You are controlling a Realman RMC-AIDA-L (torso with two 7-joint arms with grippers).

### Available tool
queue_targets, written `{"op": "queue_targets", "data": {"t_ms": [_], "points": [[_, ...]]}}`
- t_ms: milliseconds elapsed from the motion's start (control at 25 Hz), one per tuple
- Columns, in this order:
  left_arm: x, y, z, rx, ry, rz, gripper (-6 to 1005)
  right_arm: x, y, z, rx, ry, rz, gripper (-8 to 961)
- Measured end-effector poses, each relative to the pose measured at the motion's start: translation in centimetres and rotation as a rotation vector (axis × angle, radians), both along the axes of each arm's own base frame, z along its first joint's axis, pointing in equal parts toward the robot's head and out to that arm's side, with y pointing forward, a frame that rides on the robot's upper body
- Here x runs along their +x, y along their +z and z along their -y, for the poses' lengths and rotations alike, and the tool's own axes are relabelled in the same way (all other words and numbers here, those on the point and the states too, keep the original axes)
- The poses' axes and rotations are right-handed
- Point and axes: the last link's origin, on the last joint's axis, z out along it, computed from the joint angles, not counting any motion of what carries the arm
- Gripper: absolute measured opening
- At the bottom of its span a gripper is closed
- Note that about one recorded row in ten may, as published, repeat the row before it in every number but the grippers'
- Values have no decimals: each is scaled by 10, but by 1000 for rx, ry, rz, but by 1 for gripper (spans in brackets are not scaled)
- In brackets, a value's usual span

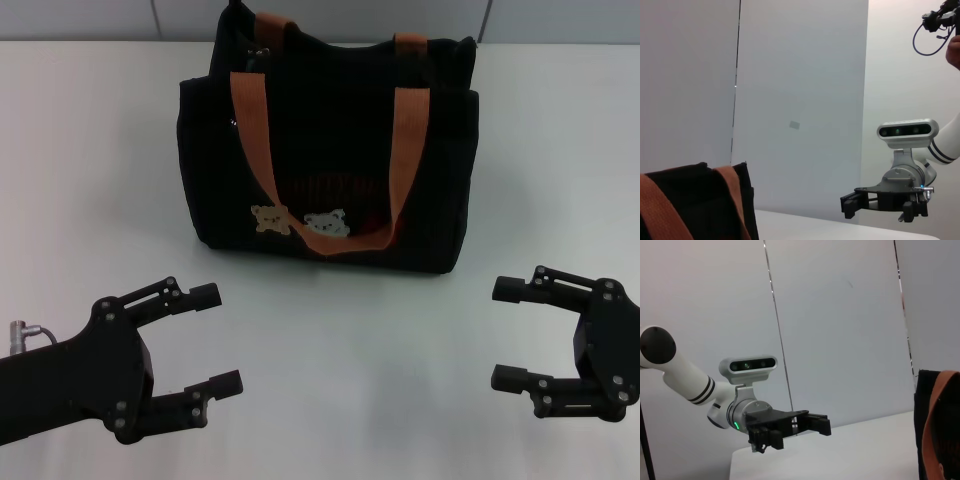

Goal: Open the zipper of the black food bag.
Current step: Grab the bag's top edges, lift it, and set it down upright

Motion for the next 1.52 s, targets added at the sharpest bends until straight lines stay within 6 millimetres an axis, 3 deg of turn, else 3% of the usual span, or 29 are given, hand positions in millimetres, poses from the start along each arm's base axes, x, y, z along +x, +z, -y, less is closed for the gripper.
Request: {"op": "queue_targets", "data": {"t_ms": [320, 600, 720, 760, 800, 1160, 1520], "points": [[1, 0, -1, 12, 1, 9, 794, 0, 0, 0, 2, -2, -3, 838], [-6, 5, -16, 140, 89, 20, 788, 0, 0, 0, 3, -3, -3, 839], [-19, 2, -42, 280, 267, 26, 785, 1, 0, 1, 7, -3, -2, 839], [-19, 2, -42, 280, 267, 26, 784, 1, 0, 1, 8, -4, -2, 839], [-21, -8, -61, 299, 335, -11, 783, 1, 0, 2, 8, -4, -2, 839], [-5, -32, -101, 329, 367, -61, 774, 4, 0, 5, 8, -14, -6, 838], [-5, -36, -95, 416, 340, -71, 766, 5, 1, 7, 8, -17, -8, 838]]}}
